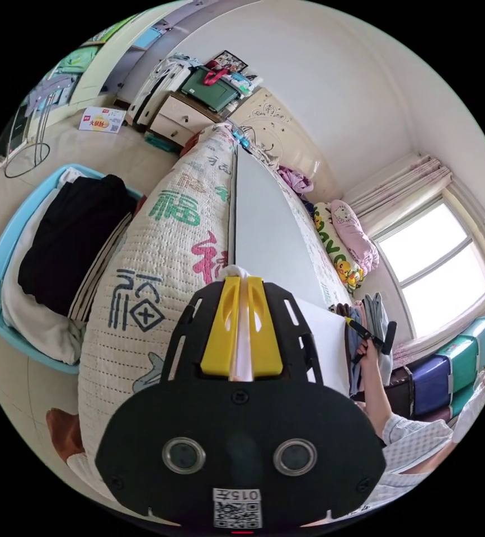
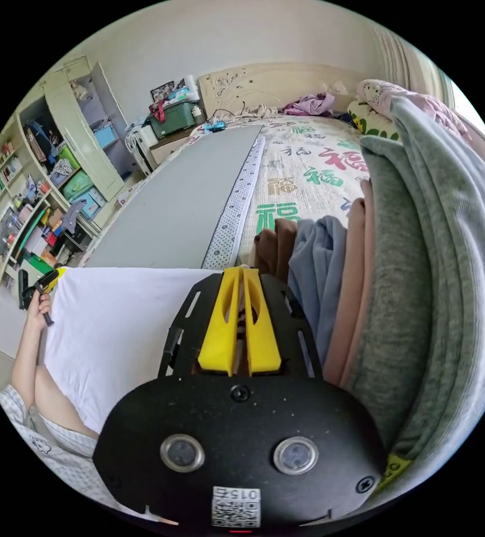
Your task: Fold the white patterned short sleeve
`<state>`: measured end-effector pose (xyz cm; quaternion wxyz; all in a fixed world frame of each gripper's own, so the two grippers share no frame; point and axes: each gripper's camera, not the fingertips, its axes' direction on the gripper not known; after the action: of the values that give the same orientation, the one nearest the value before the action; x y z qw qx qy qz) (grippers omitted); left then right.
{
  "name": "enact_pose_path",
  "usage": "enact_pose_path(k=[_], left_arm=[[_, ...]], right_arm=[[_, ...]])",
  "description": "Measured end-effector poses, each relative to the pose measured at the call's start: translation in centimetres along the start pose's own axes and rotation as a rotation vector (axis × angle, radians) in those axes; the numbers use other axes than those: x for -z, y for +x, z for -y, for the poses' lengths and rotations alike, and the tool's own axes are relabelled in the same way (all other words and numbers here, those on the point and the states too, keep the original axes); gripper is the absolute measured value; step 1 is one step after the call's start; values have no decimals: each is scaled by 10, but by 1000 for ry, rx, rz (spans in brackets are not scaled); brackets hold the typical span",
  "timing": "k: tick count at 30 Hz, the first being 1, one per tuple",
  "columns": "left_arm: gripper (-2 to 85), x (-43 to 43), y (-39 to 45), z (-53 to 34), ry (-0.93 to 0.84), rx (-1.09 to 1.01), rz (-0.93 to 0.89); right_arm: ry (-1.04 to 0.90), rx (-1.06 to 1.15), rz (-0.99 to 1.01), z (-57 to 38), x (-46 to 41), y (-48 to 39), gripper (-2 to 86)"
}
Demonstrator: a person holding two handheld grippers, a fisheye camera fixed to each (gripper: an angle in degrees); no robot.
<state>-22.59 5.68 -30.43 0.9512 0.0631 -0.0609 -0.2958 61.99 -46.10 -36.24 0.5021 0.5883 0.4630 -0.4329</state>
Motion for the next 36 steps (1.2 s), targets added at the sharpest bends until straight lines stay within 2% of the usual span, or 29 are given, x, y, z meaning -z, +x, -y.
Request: enact_pose_path(k=[4,11,13,15,21,23,25,30,36], left_arm=[[20,-18,-1,3,-63,3,48],[46,23,-2,8,23,12,115],[48,27,-3,6,-30,7,148],[49,28,-1,2,-87,-21,165],[58,34,19,-37,-375,-201,199],[66,36,28,-65,-495,-276,147],[70,37,35,-83,-543,-331,153],[70,32,33,-102,-636,-370,106],[45,27,40,-112,-673,-421,89]], right_arm=[[-48,58,-89,-55,-85,3,18],[121,182,-300,-170,-109,-12,52],[161,266,-255,-208,-113,-31,35],[180,459,-82,-250,-126,-77,16],[53,707,329,-279,-195,-230,49],[-39,779,376,-280,-231,-280,58],[-168,838,408,-287,-282,-341,72],[-333,934,211,-317,-381,-424,85],[-514,969,95,-359,-466,-458,46]])
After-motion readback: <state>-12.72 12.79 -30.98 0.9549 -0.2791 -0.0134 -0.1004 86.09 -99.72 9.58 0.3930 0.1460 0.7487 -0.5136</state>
